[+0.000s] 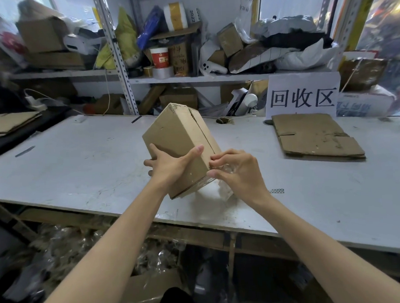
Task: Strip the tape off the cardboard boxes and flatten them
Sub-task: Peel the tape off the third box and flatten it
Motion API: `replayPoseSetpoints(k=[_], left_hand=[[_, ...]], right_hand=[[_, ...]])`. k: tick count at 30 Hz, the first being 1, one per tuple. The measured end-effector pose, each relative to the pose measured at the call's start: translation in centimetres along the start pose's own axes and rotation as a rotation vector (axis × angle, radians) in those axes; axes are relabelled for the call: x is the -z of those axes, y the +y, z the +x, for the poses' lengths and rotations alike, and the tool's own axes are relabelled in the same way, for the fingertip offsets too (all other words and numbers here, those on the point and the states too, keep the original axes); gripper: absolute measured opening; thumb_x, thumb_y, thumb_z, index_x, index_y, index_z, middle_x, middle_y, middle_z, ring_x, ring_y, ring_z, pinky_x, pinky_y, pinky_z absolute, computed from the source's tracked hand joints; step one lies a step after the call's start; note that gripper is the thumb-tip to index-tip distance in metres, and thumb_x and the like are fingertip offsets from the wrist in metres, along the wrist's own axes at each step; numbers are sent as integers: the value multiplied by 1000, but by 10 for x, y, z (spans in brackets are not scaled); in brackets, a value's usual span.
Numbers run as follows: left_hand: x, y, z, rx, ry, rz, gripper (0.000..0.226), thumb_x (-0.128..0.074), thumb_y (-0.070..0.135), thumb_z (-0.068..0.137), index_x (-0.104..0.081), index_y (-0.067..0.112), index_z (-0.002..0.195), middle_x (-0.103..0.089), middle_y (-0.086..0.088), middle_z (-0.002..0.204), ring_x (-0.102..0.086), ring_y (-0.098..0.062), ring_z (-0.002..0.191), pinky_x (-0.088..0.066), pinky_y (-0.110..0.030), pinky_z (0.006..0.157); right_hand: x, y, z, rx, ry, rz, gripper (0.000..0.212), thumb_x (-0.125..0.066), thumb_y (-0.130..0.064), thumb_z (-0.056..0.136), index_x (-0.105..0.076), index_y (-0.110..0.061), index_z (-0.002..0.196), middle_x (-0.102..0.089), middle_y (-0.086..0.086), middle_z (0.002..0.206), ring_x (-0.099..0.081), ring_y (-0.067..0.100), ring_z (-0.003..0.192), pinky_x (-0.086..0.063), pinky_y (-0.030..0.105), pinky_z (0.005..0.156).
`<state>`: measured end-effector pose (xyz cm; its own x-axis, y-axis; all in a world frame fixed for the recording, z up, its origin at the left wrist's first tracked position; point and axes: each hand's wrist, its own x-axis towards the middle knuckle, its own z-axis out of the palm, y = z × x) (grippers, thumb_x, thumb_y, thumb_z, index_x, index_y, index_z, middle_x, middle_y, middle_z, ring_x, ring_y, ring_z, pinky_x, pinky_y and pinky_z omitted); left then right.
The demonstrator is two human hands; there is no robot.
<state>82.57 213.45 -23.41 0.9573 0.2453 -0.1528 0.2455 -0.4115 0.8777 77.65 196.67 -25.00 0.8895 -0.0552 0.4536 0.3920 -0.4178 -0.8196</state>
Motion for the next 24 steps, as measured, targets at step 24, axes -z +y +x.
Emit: replayPoseSetpoints(k=[24], left_hand=[[-9,-6,0,-120,20,-2,150,-81,78,40,6,32,154,-22,-10,140,-33,-37,131,-37,-50,105]], right_hand=[[15,14,6,-155,-203,210,20,-82,-10,71,-65,-1,76,-61,9,79,-55,16,66,-49,25,63]])
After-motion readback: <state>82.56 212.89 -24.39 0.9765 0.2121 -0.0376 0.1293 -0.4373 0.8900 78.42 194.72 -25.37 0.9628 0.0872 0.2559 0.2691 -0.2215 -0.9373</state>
